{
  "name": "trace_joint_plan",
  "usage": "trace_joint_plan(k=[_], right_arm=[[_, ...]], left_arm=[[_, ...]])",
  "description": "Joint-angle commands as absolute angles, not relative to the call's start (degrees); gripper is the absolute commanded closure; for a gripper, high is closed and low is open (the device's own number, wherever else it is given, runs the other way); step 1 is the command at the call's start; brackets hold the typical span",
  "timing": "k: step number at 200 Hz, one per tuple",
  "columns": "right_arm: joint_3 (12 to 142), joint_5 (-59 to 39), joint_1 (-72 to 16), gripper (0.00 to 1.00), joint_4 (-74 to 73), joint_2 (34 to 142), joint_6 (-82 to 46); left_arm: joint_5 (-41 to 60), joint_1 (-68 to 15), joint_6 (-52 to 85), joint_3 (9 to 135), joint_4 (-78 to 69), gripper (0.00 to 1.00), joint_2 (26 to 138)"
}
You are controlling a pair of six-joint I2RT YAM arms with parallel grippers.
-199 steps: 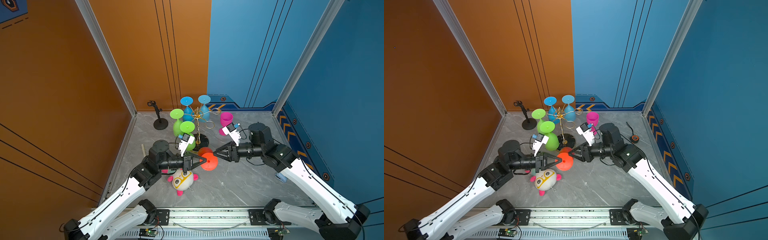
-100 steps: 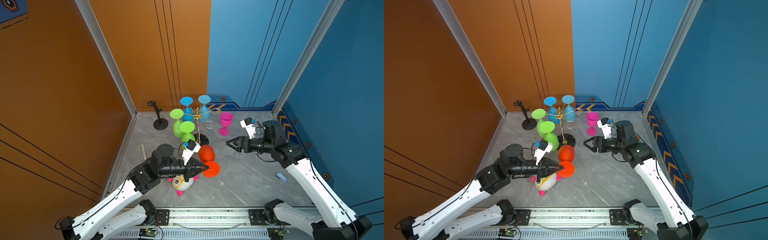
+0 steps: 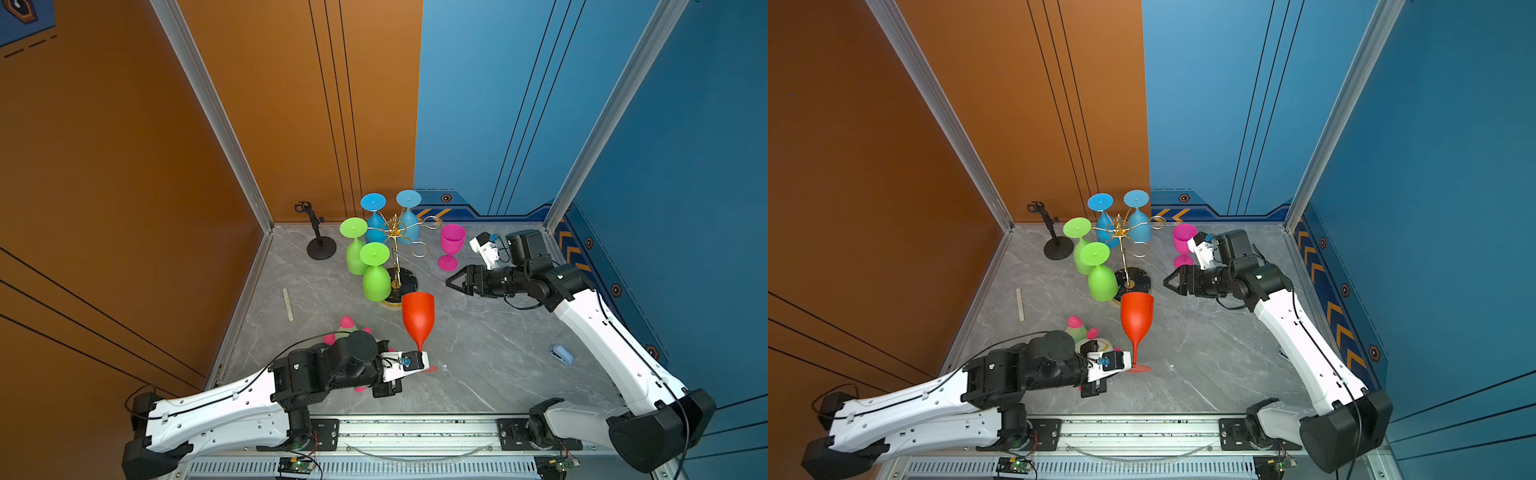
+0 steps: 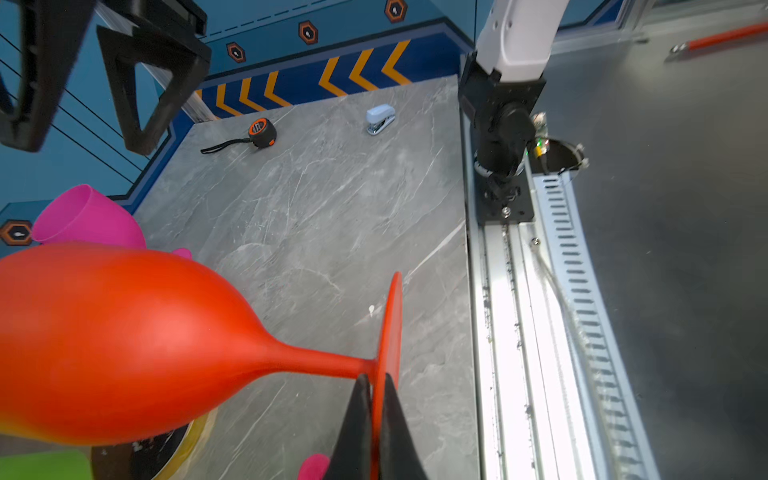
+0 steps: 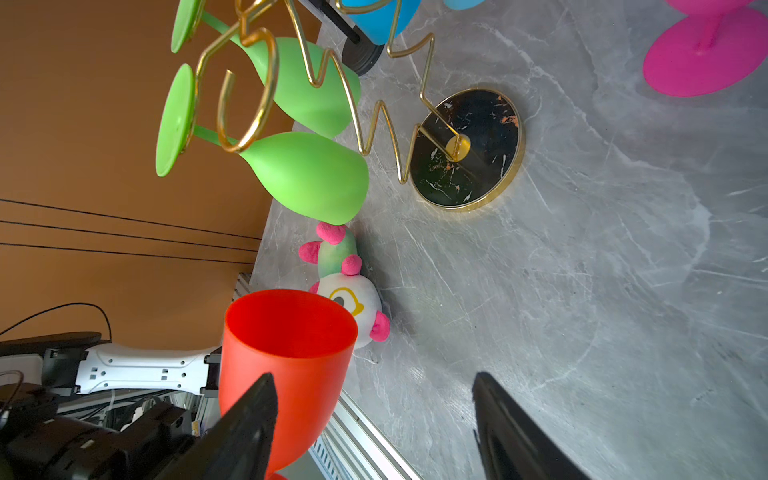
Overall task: Take the wine glass off the wine glass rack
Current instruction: 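Lower the red glass upright with the left gripper while the right gripper approaches its bowl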
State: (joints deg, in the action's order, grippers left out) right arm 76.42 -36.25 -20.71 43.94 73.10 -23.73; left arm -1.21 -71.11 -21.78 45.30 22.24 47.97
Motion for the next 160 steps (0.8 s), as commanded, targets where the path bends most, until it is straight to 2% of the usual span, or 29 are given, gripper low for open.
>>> trace_joint_plan(k=[1,38,100,136,160], right_arm=[[80.02,-36.86,-21.36,0.25,47.43,74.73,-21.91],[84.95,-36.63,-23.15,0.27,50.10,78.24,-20.85],[90.49,-36.30,-29.70,0.37,53.63,85.00,-18.67],[92.35,-36.79,-31.41,0.42,54.64,87.13,-18.02],[92.89,-36.82,-31.77,0.48,55.19,87.97,-17.82]], left_arm=[[-14.59,-73.22,-35.48,42.85,22.47,1.00,48.31],[-24.68,-76.45,-50.07,34.59,13.65,1.00,45.01],[-31.72,-77.48,-63.85,30.28,11.29,1.00,42.30],[-36.04,-77.86,-70.54,27.39,5.01,1.00,42.62],[-38.46,-77.81,-73.44,26.53,2.55,1.00,43.37]])
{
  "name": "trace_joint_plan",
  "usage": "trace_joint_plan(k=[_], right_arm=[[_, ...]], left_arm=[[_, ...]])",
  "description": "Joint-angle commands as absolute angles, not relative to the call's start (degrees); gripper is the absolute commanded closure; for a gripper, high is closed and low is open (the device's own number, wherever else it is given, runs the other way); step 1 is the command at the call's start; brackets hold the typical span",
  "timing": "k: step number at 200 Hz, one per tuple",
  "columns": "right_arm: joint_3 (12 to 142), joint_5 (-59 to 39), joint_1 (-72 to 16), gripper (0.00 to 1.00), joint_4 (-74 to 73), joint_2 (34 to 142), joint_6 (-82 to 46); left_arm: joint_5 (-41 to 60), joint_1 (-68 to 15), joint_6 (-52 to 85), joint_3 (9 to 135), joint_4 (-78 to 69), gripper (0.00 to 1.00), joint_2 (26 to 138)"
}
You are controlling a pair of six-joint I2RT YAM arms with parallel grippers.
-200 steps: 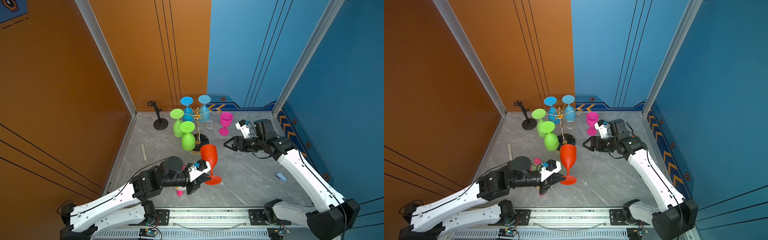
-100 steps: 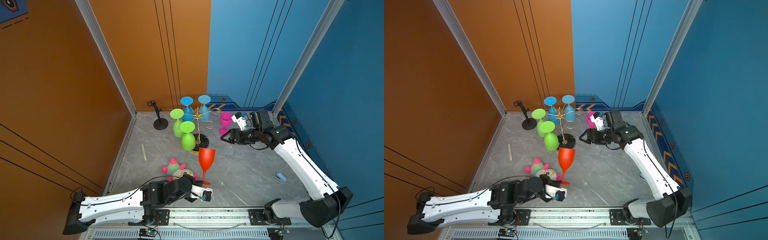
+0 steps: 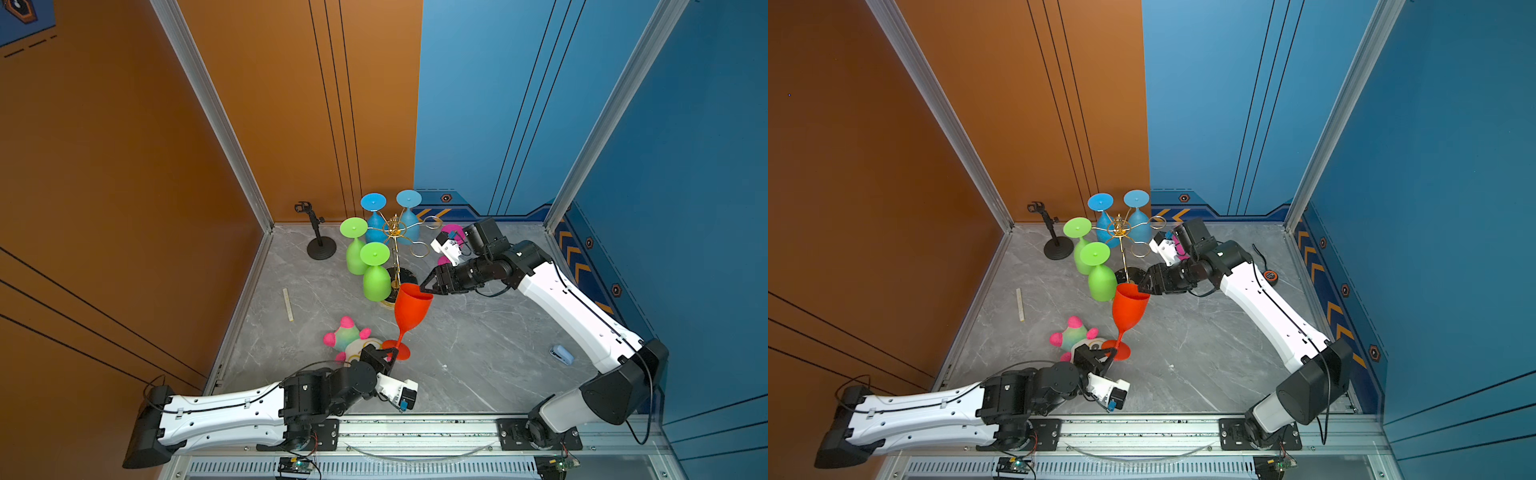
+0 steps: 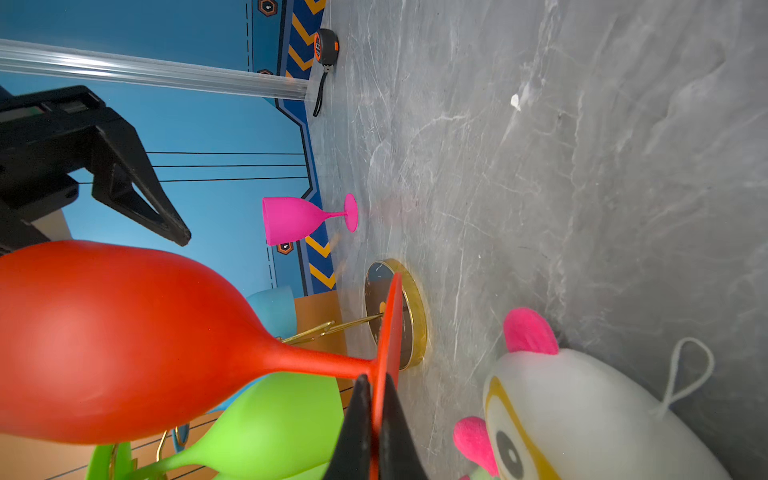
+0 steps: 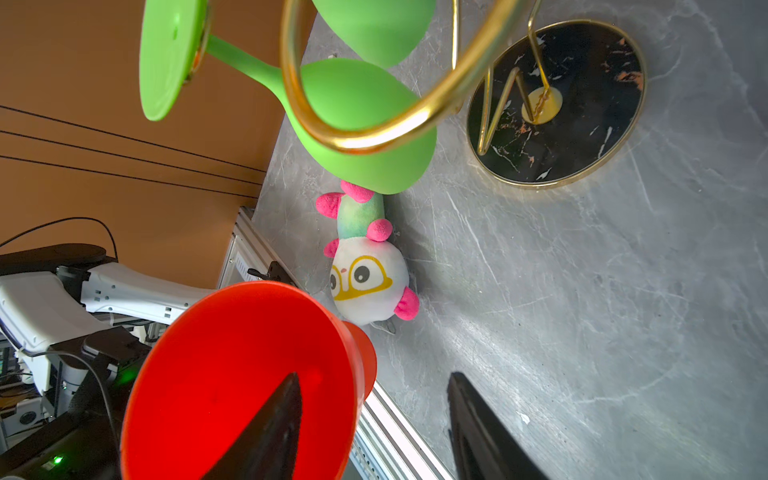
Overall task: Take the wine glass off the wine glass rack
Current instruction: 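Lower the red glass upright with the left gripper while the right gripper approaches its bowl, then grasp the red glass rim with the right gripper and carry it toward the rack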
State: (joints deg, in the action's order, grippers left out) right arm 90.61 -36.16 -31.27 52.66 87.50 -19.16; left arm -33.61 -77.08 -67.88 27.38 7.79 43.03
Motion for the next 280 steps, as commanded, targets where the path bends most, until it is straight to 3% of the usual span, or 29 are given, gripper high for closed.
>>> trace_joint_plan(k=[1,40,172,212,280], right_arm=[[92.94,-36.82,-31.79,0.48,55.24,88.02,-17.74],[93.24,-37.51,-32.16,0.64,56.43,88.93,-17.06],[93.52,-38.50,-32.14,0.96,58.88,89.03,-15.23],[93.53,-38.28,-31.62,1.00,58.97,88.51,-15.12],[93.22,-35.14,-26.89,1.00,58.99,85.41,-14.80]], left_arm=[[-38.61,-77.80,-73.55,26.49,2.46,1.00,43.44],[-41.04,-77.54,-77.85,24.74,-1.45,1.00,44.38],[-44.11,-76.82,-81.78,23.99,-2.37,1.00,45.26],[-43.55,-76.80,-81.19,23.83,-2.26,0.91,45.43],[-40.05,-77.86,-72.59,23.67,-1.23,0.58,46.44]])
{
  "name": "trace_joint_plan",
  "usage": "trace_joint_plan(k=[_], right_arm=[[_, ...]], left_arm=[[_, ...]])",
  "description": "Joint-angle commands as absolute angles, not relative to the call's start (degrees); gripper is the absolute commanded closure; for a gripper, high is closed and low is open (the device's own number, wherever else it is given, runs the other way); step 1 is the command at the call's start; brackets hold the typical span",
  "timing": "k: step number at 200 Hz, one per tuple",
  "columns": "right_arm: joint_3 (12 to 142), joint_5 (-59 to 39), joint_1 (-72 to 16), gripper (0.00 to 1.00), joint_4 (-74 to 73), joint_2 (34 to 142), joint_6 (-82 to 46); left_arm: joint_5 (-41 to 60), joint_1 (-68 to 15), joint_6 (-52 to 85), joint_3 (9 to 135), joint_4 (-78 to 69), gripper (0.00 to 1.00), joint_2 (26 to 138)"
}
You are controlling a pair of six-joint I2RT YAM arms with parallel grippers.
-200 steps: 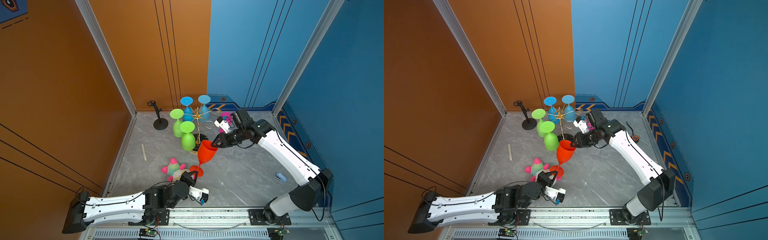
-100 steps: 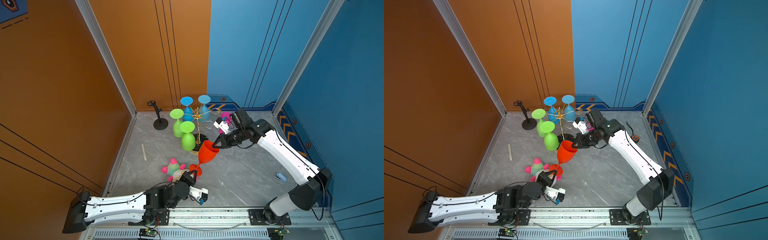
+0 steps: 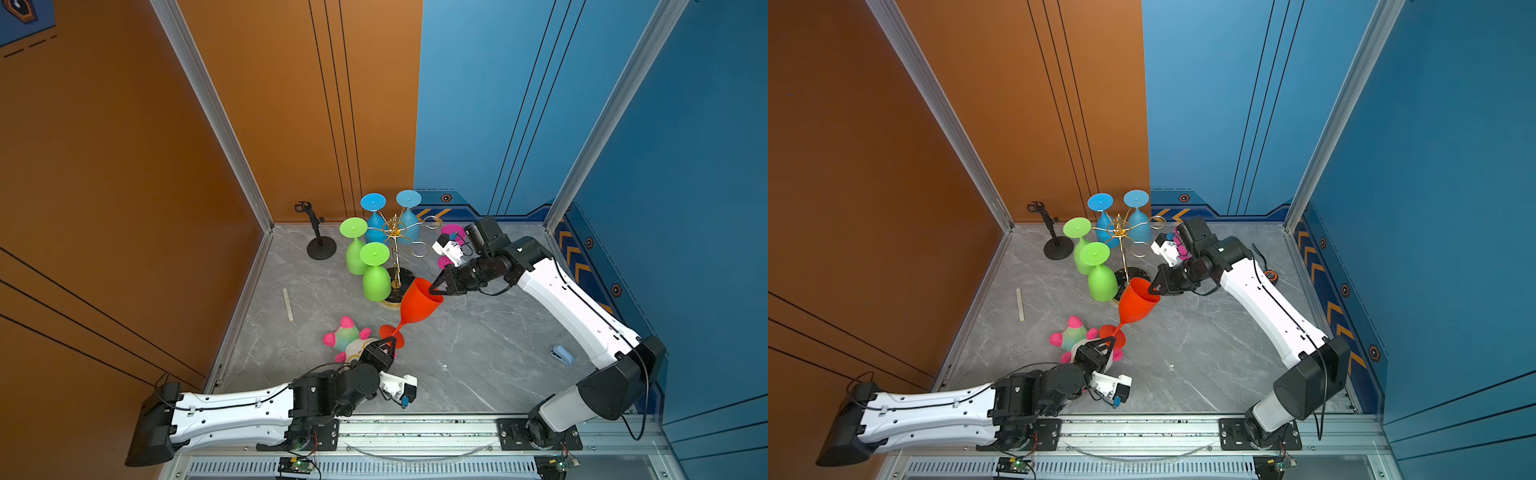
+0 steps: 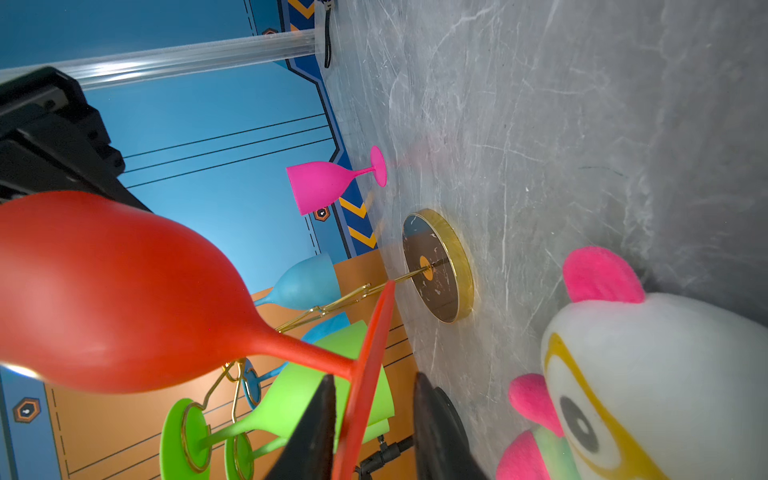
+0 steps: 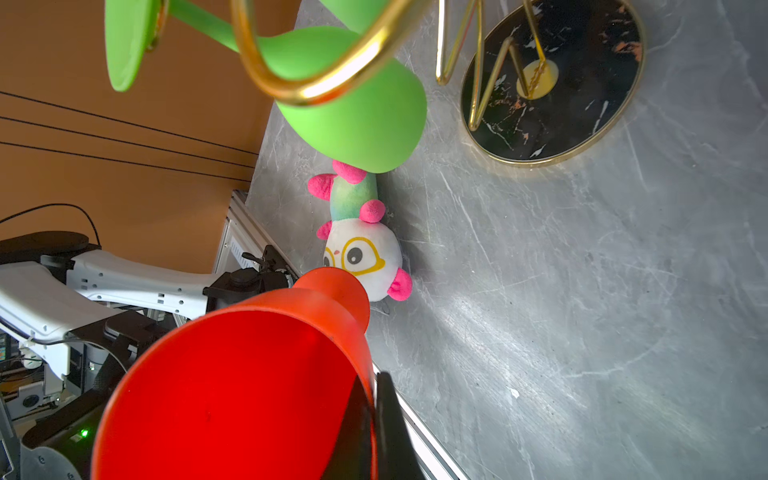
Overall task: Take the wine glass off the wine glass rack
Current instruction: 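Grasp the red glass rim with the right gripper and carry it toward the rack, then set the red glass upright beside the magenta glass while the left arm withdraws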
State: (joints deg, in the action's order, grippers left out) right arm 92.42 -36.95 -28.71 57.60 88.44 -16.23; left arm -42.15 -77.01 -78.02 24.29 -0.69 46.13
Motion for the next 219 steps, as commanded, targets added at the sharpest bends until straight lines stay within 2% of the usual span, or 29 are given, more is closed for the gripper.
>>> trace_joint_plan(k=[1,31,54,63,81,112,157,187,219], right_arm=[[93.24,-35.15,-26.81,1.00,58.98,85.33,-14.78],[92.59,-33.26,-24.52,1.00,59.42,83.71,-14.22],[92.64,-27.38,-22.57,1.00,61.30,82.56,-12.49],[92.79,-24.22,-22.08,1.00,62.33,82.39,-11.65],[93.13,-18.47,-21.04,1.00,63.88,82.45,-10.21],[93.88,-7.73,-19.31,1.00,64.71,83.23,-9.55],[95.19,2.49,-15.76,1.00,63.29,87.01,-8.89],[96.88,4.14,-12.28,1.00,61.00,91.54,-8.67],[101.93,5.59,-9.36,1.00,58.13,98.03,-9.47]], left_arm=[[-39.93,-77.86,-72.33,23.70,-1.23,0.57,46.47],[-36.87,-78.11,-64.27,24.69,-1.19,0.37,45.57],[-38.55,-78.90,-56.05,26.75,-1.14,0.11,44.52],[-40.24,-79.09,-52.72,28.06,-0.99,0.07,44.42],[-46.63,-79.26,-44.98,31.77,0.09,0.04,45.06],[-49.23,-75.27,-24.67,45.01,18.89,0.00,47.88],[-44.83,-68.66,-10.48,45.06,19.59,0.01,43.04],[-42.01,-61.00,-0.46,45.86,26.39,0.01,40.40],[-34.27,-51.31,7.85,47.33,32.56,0.01,40.26]])
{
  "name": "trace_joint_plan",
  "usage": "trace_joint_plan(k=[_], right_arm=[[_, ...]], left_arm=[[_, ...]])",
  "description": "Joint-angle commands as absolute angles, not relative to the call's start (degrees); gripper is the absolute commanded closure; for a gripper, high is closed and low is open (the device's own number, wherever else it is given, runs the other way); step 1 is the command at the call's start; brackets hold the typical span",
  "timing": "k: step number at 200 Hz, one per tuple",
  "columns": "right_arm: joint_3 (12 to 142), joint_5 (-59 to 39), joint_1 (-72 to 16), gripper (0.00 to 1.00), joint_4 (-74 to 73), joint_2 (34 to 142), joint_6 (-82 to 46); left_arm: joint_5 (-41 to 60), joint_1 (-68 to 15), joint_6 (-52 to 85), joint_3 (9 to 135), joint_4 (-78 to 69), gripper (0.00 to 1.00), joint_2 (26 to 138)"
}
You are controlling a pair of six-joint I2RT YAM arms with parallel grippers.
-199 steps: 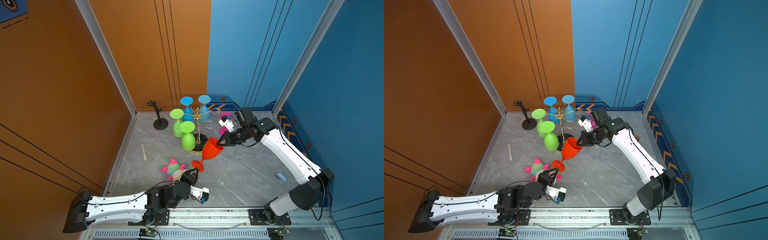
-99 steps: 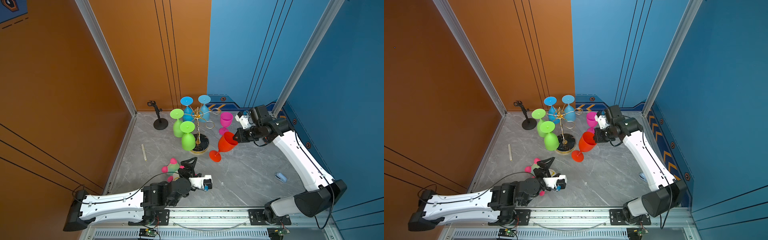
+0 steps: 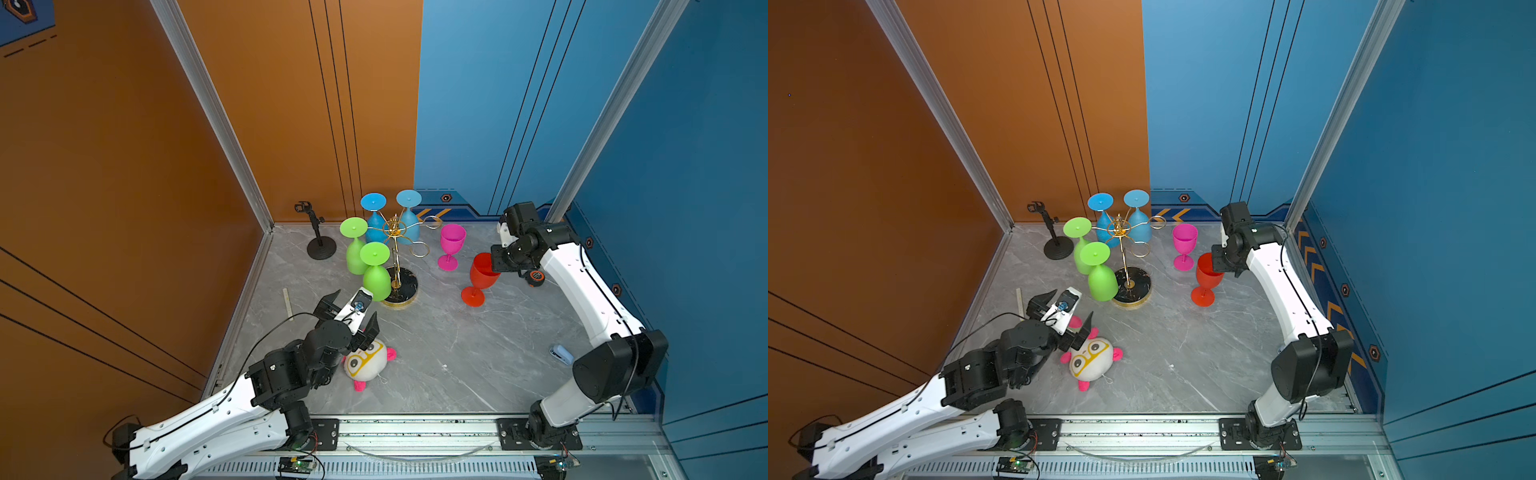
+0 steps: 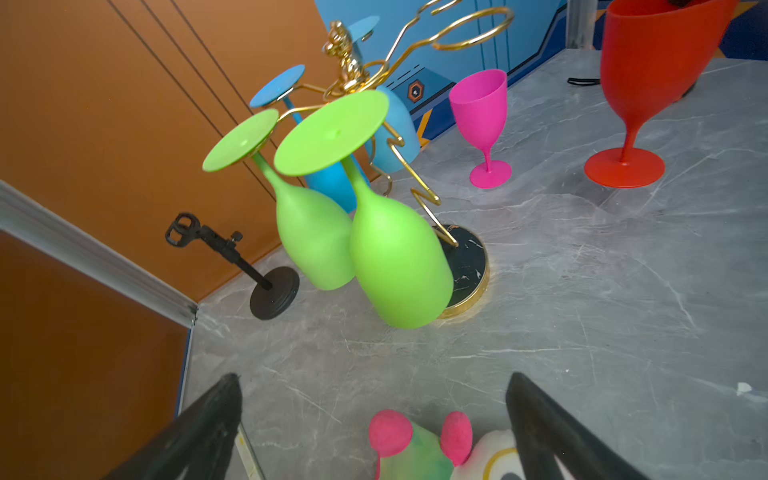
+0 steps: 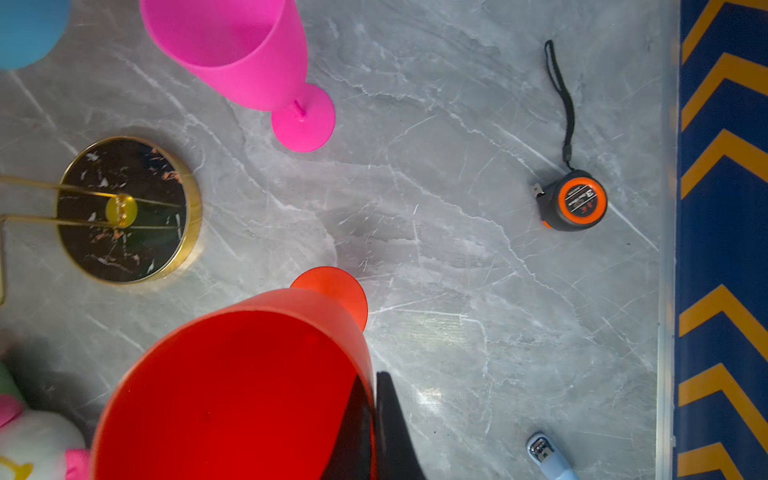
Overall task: Take the wine glass off the wine glass rack
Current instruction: 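Set the red glass upright beside the magenta glass while the left arm withdraws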
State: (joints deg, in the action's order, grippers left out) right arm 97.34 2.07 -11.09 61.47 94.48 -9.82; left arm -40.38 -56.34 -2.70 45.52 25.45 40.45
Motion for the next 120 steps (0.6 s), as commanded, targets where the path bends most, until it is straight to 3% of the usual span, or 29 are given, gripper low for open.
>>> trace_joint_plan(k=[1,74,120], right_arm=[[102.16,5.61,-9.30,1.00,58.07,98.28,-9.48],[119.25,6.15,-6.61,1.00,57.47,115.24,-10.27],[126.47,5.09,-5.54,1.00,57.48,123.34,-11.61]], left_arm=[[-34.14,-51.10,8.05,47.35,32.63,0.01,40.26],[-18.82,-32.75,15.02,48.62,37.22,0.01,41.89],[-14.18,-27.80,15.03,47.95,37.47,0.02,42.21]])
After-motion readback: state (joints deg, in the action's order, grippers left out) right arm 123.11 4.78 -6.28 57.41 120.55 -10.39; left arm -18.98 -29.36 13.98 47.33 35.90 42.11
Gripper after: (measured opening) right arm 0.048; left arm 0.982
